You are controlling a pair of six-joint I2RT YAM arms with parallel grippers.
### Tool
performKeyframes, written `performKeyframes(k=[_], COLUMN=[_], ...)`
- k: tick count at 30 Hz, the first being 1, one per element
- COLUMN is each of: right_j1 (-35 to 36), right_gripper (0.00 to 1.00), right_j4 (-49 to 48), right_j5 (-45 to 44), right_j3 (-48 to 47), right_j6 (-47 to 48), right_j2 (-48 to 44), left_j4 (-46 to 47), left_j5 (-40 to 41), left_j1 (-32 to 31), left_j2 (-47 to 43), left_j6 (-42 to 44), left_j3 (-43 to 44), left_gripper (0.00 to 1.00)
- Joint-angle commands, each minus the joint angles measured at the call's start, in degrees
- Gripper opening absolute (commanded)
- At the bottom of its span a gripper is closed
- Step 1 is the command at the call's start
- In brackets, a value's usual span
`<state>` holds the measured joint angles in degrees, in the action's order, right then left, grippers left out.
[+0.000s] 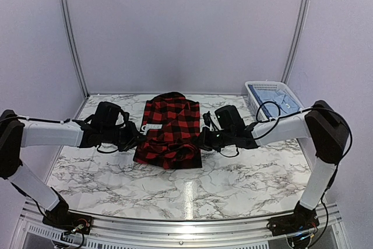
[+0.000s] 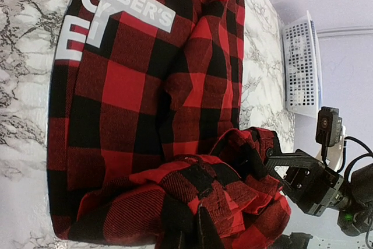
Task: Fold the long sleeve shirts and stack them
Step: Fold the rectangle-folded shirt at the center of the board.
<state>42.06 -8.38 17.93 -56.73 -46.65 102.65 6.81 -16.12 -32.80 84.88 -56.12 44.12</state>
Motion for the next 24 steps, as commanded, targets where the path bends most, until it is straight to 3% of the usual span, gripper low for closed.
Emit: performKeyframes(k=[1, 24], right_j1=[-2.4, -7.1], right_gripper=[0.0, 0.0], right_j4=[-3.2, -2.7], right_j5=[2.5, 3.6], right_j3=[-3.7, -12.8], right_j6=[1.6, 3.0], right_j2=[2.7, 11.0], left_j4=[4.0, 3.7], left_j5=[1.3, 0.1], left_j1=[1.6, 6.0], left_j2=[3.2, 13.7], left_j6=[0.4, 2.9], left_j3=[2.3, 10.2], left_gripper=[0.05, 0.06])
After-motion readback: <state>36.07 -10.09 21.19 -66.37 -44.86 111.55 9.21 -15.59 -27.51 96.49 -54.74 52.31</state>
